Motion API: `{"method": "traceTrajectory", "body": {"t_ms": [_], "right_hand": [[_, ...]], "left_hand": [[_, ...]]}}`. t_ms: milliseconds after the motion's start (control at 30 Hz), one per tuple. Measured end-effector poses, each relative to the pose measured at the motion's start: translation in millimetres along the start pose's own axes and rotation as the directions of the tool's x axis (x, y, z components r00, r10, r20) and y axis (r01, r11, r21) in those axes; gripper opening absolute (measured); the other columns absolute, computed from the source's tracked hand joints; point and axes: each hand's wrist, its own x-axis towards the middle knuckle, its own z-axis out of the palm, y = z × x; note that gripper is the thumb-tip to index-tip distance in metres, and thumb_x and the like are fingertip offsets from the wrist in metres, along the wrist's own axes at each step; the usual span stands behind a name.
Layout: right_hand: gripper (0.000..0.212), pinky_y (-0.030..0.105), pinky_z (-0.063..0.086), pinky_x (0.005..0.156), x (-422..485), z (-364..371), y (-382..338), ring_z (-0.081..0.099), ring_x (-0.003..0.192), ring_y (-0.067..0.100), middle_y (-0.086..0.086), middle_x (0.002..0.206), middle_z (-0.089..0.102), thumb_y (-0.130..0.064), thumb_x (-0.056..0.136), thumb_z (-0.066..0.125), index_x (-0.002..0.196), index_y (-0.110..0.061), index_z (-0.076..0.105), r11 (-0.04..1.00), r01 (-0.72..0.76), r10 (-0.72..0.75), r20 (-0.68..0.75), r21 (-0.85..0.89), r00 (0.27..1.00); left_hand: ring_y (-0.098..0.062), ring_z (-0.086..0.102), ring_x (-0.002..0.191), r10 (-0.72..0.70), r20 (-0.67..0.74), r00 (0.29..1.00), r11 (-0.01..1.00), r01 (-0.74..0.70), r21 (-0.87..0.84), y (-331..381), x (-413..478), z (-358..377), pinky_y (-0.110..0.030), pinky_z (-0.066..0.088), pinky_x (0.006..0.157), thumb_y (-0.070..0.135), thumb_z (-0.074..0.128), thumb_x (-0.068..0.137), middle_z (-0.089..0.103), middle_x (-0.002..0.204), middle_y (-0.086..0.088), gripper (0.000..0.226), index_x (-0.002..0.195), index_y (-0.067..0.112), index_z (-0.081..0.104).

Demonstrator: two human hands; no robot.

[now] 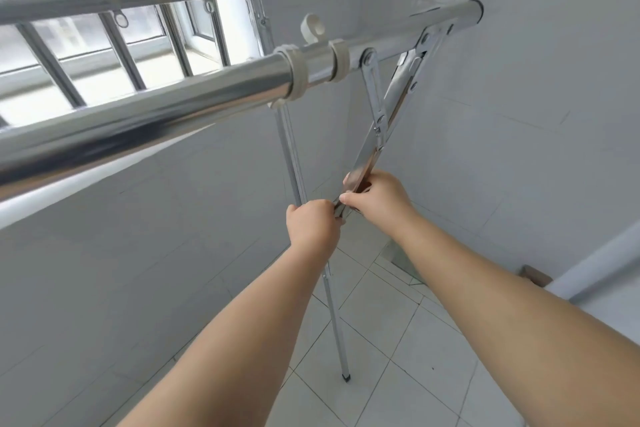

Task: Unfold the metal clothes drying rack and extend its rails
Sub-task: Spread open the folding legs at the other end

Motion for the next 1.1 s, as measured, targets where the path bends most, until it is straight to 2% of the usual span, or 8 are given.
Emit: {"method": "traceTrajectory", "body": {"t_ms": [167, 333, 600, 733, 800, 900, 1000, 1100], "right_hand": [[0.019, 0.03, 0.05, 0.079, 53, 5, -2, 0.065, 0.085, 0.018, -0.003, 0.084, 0.069, -0.015, 0.073, 0.071, 0.091, -0.014, 0.069, 1.0, 0.016, -0.016, 0.039, -0.006, 0.999], [0.018, 0.034, 0.053, 0.081, 102, 5, -2, 0.066, 0.087, 0.02, 0.0, 0.088, 0.072, -0.015, 0.072, 0.071, 0.09, -0.013, 0.069, 0.999, 0.044, -0.044, 0.058, 0.003, 0.997], [0.018, 0.033, 0.051, 0.075, 170, 0, 7, 0.065, 0.084, 0.02, 0.0, 0.086, 0.071, -0.019, 0.072, 0.069, 0.089, -0.014, 0.067, 0.998, 0.052, -0.049, 0.095, -0.026, 0.994], [0.01, 0.031, 0.048, 0.066, 177, -1, 16, 0.062, 0.076, 0.02, -0.002, 0.08, 0.068, -0.023, 0.072, 0.065, 0.079, -0.016, 0.062, 0.994, 0.081, -0.074, 0.104, -0.068, 0.992], [0.014, 0.033, 0.05, 0.069, 176, 0, 18, 0.062, 0.078, 0.022, 0.002, 0.086, 0.066, -0.023, 0.074, 0.064, 0.083, -0.013, 0.062, 0.993, 0.094, -0.086, 0.102, -0.075, 0.991], [0.015, 0.033, 0.048, 0.065, 172, 3, 22, 0.06, 0.076, 0.026, 0.006, 0.088, 0.062, -0.022, 0.076, 0.06, 0.083, -0.008, 0.058, 0.994, 0.102, -0.098, 0.079, -0.046, 0.992], [0.012, 0.032, 0.045, 0.063, 165, 6, 23, 0.059, 0.077, 0.025, 0.006, 0.09, 0.062, -0.022, 0.078, 0.058, 0.082, -0.012, 0.055, 0.996, 0.084, -0.083, 0.047, -0.015, 0.995], [0.01, 0.028, 0.041, 0.058, 160, 7, 23, 0.059, 0.077, 0.023, 0.005, 0.09, 0.062, -0.021, 0.08, 0.058, 0.087, -0.015, 0.054, 0.997, 0.074, -0.074, 0.036, 0.009, 0.997]], "left_hand": [[-0.022, 0.052, 0.063, -0.067, -0.008, 0.998, 0.998, 0.067, 0.008, -3, 47, 2, -0.032, 0.023, 0.067, 0.038, 0.053, 0.087, 0.057, 0.062, 0.005, 0.023, 0.073, 0.023, 0.065], [-0.022, 0.05, 0.061, -0.12, -0.01, 0.993, 0.992, 0.12, 0.043, 1, 91, 1, -0.032, 0.024, 0.068, 0.038, 0.053, 0.087, 0.049, 0.055, 0.006, 0.024, 0.07, 0.023, 0.061], [-0.02, 0.041, 0.051, -0.16, -0.055, 0.986, 0.987, 0.16, 0.009, 10, 146, 13, -0.033, 0.022, 0.065, 0.035, 0.045, 0.086, 0.042, 0.048, 0.006, 0.039, 0.05, 0.022, 0.037], [-0.023, 0.045, 0.054, -0.129, -0.048, 0.99, 0.992, 0.128, -0.021, 12, 148, 18, -0.032, 0.027, 0.065, 0.037, 0.044, 0.087, 0.04, 0.049, 0.006, 0.038, 0.053, 0.023, 0.034], [-0.024, 0.051, 0.06, -0.124, -0.023, 0.992, 0.992, 0.124, -0.037, 10, 144, 20, -0.032, 0.031, 0.067, 0.041, 0.043, 0.088, 0.048, 0.055, 0.006, 0.033, 0.061, 0.024, 0.045], [-0.026, 0.058, 0.078, -0.139, 0.013, 0.99, 0.99, 0.14, -0.024, 6, 136, 18, -0.033, 0.033, 0.072, 0.039, 0.044, 0.089, 0.063, 0.08, 0.0, 0.027, 0.083, 0.018, 0.06], [-0.028, 0.057, 0.095, -0.171, -0.002, 0.985, 0.985, 0.171, -0.012, -2, 123, 15, -0.034, 0.036, 0.077, 0.032, 0.045, 0.09, 0.065, 0.103, -0.004, 0.026, 0.1, 0.015, 0.062], [-0.028, 0.056, 0.102, -0.207, -0.012, 0.978, 0.978, 0.207, -0.015, -8, 111, 9, -0.033, 0.036, 0.078, 0.03, 0.045, 0.091, 0.064, 0.112, -0.004, 0.029, 0.109, 0.014, 0.061]]}}
